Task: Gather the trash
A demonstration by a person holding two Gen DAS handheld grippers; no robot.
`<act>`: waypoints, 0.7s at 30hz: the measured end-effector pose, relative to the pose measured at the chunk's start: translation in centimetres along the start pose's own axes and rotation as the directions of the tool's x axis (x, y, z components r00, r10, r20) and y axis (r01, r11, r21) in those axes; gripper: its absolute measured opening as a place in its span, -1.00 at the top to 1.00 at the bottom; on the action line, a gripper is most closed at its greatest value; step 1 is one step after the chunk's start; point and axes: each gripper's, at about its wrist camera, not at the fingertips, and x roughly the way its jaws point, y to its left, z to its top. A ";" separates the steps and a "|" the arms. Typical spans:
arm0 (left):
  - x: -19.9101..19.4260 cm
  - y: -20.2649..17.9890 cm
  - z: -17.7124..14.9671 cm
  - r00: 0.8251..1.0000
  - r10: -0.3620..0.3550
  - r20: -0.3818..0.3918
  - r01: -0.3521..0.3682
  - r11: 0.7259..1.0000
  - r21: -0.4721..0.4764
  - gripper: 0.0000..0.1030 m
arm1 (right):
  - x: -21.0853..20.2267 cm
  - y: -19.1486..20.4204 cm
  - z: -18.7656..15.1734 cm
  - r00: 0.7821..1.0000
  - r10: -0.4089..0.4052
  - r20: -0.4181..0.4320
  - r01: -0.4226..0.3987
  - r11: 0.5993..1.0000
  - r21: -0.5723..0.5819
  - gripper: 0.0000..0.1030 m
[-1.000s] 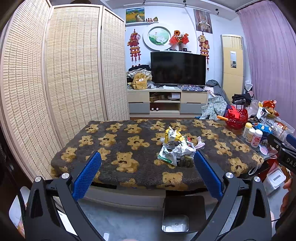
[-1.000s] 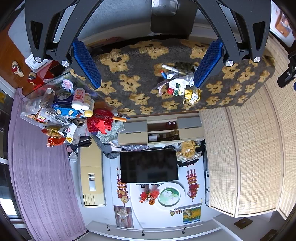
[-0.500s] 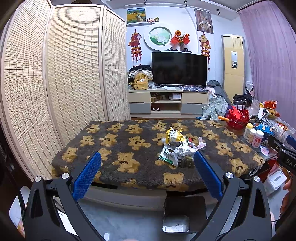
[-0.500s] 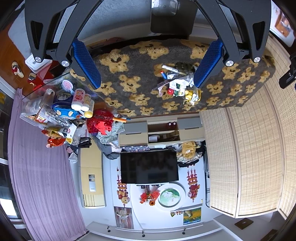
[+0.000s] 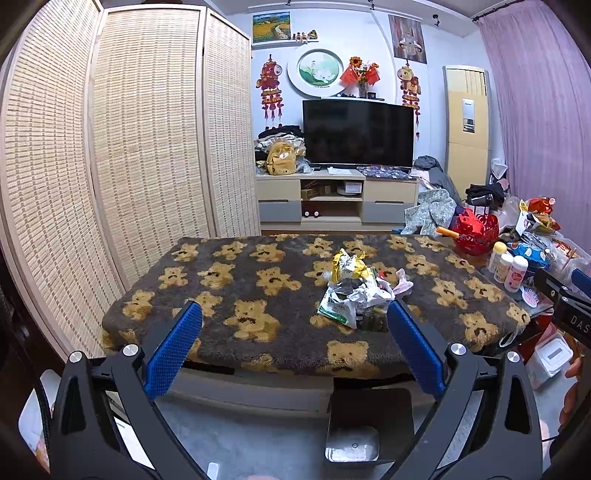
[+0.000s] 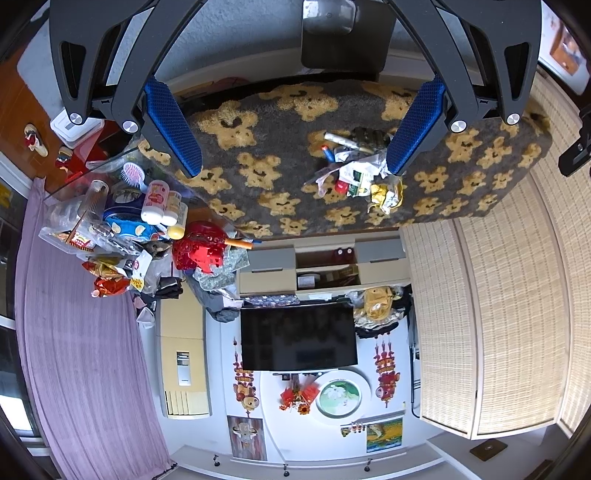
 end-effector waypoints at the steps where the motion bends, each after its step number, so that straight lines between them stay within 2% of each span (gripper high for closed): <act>1: 0.2 0.1 0.1 1.000 0.000 -0.002 0.000 1.000 0.000 -0.84 | 0.2 -0.1 0.0 1.000 0.000 -0.002 0.000 1.000 0.001 -0.94; 8: 1.4 -0.5 -0.2 1.000 -0.028 -0.013 0.028 1.000 0.011 -0.84 | 1.1 -0.5 0.3 0.999 0.038 0.001 -0.038 0.999 0.030 -0.94; 11: 2.3 -0.5 -0.3 1.000 -0.014 -0.012 0.014 1.000 0.021 -0.84 | 2.0 -0.7 0.7 0.999 0.032 0.004 -0.032 0.999 0.039 -0.94; 14: 3.9 -0.6 -0.5 1.000 0.006 -0.022 -0.005 1.000 0.030 -0.84 | 3.9 -0.8 0.8 0.998 0.062 -0.033 -0.060 0.997 0.045 -0.94; 17: 6.3 -0.5 -1.0 0.998 0.003 -0.063 -0.001 0.999 0.033 -0.84 | 6.3 -0.7 0.3 0.994 0.076 -0.082 -0.072 0.996 0.044 -0.94; 21: 9.6 -0.8 -1.7 0.994 0.005 -0.111 0.001 0.998 0.059 -0.84 | 10.1 0.3 -1.1 0.984 0.080 -0.157 -0.082 0.997 -0.010 -0.94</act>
